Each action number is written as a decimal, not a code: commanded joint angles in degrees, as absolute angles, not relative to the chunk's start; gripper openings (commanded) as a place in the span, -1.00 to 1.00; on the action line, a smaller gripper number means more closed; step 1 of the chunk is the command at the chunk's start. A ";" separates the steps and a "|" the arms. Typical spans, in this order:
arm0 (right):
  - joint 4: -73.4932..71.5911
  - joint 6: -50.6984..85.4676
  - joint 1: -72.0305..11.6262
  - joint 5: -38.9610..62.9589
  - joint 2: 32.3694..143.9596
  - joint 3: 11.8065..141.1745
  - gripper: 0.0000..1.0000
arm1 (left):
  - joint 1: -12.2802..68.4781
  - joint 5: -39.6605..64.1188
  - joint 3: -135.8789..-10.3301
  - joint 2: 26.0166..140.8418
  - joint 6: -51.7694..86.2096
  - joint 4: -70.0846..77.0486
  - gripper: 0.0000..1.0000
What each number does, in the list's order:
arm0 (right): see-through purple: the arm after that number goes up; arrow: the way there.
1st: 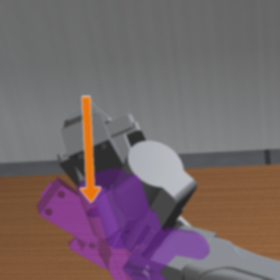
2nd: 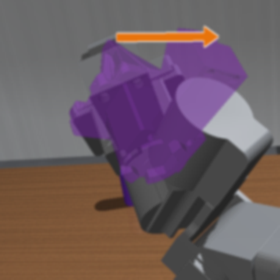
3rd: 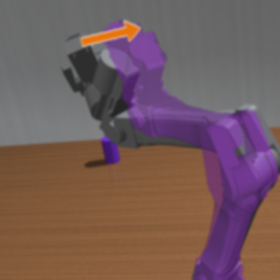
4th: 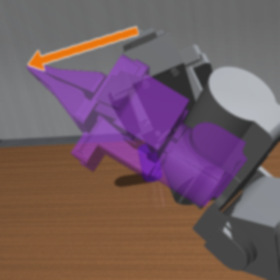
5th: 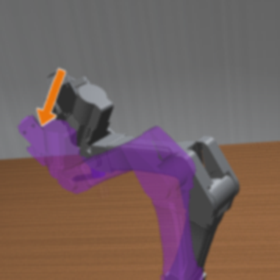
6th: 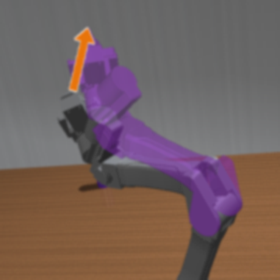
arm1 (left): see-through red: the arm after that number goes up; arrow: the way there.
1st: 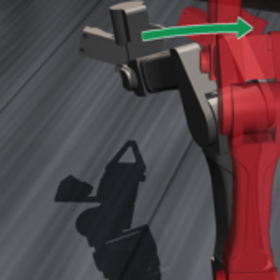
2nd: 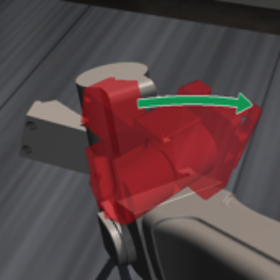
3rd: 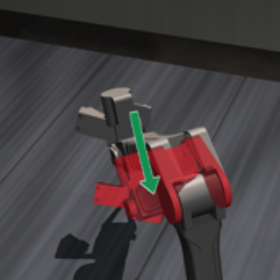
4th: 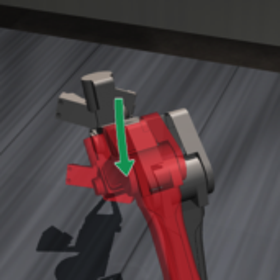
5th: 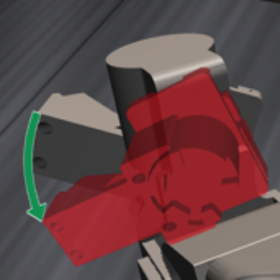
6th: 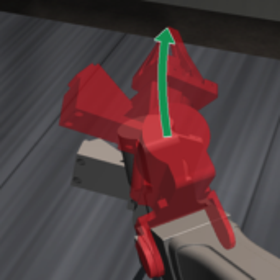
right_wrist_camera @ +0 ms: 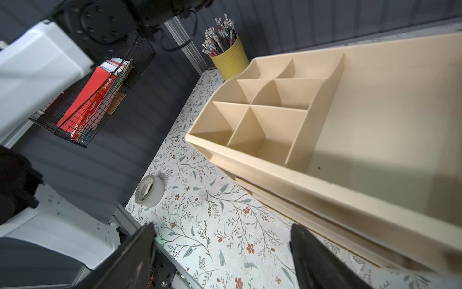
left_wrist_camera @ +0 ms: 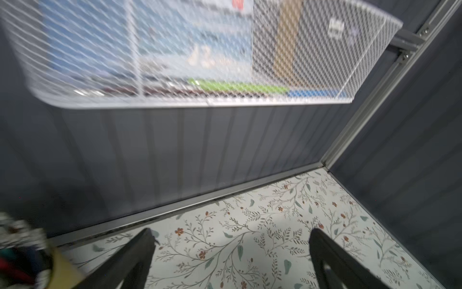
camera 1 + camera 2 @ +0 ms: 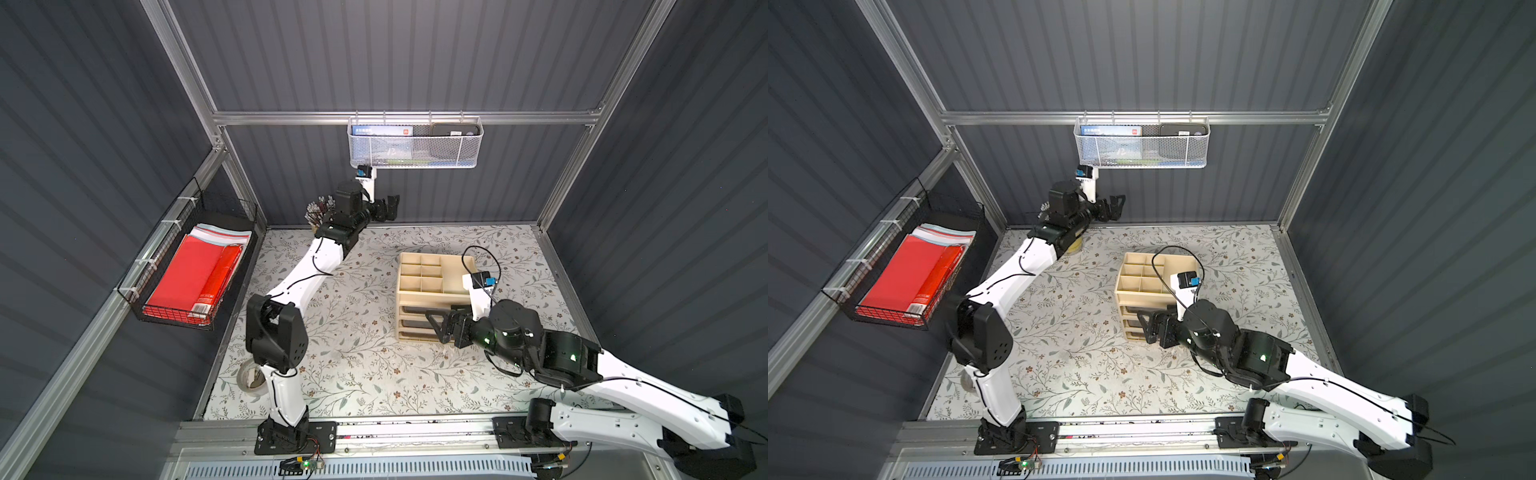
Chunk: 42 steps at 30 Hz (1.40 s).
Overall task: Take the mice out of the drawer
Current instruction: Adjust the storage box at the center of the board.
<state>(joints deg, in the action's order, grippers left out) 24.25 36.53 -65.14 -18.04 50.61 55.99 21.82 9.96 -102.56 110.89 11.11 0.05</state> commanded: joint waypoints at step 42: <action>20.05 10.59 -16.07 -4.32 79.26 76.03 0.91 | 34.28 7.01 -48.77 74.80 24.14 12.27 0.98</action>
<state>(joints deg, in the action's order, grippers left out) 17.39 13.87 -17.61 -5.56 78.81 70.76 32.91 7.73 -48.77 77.97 23.88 14.00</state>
